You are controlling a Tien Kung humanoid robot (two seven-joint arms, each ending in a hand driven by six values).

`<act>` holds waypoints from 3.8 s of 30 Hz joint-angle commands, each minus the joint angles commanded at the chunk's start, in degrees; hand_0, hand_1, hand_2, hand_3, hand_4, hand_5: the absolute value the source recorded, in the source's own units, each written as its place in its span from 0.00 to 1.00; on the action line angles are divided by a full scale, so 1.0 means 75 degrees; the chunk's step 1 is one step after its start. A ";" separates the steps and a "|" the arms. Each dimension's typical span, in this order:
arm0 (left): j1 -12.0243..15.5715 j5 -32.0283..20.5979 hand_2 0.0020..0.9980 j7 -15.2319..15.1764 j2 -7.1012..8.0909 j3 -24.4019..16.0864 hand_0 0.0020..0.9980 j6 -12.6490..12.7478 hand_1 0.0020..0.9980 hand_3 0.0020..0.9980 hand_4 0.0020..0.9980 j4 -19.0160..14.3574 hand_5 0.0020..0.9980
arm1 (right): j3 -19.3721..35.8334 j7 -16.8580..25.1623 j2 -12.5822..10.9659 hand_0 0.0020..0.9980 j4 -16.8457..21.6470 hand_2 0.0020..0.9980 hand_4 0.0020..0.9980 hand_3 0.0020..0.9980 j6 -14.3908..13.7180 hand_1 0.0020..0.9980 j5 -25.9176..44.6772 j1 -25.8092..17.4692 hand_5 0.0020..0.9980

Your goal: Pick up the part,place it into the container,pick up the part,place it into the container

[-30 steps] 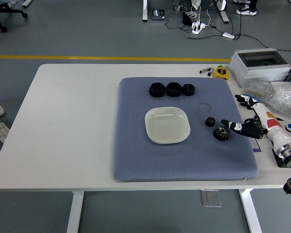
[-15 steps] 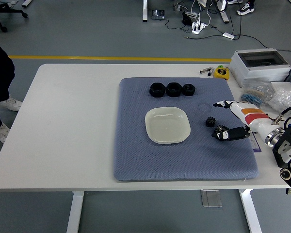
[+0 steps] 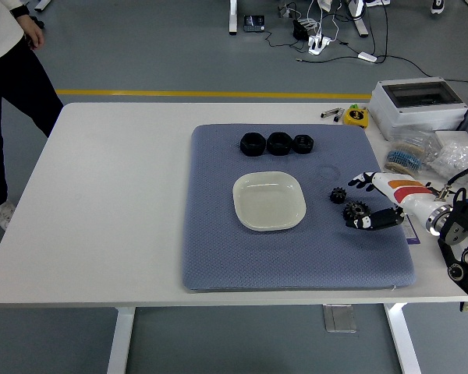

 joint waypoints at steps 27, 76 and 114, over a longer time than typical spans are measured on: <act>-0.0049 0.0183 0.74 0.0054 0.0032 -0.0074 0.70 -0.0063 0.71 0.65 0.68 -0.0036 0.65 | -0.0811 0.0056 0.0434 0.55 -0.1381 0.68 0.99 0.69 -0.0110 0.61 0.0346 0.0644 0.50; -0.0095 0.0423 0.74 0.0097 0.0047 -0.0192 0.70 -0.0102 0.71 0.65 0.68 -0.0041 0.66 | -0.0832 0.0151 0.0396 0.00 -0.1061 0.13 0.82 0.26 -0.1539 0.02 -0.0530 0.0557 0.41; -0.0126 0.0617 0.74 0.0194 0.0140 -0.0309 0.70 -0.0159 0.71 0.65 0.68 -0.0079 0.65 | -0.2309 0.0173 0.1792 0.00 -0.0945 0.13 1.00 0.75 -0.0792 0.01 -0.0552 0.1994 0.52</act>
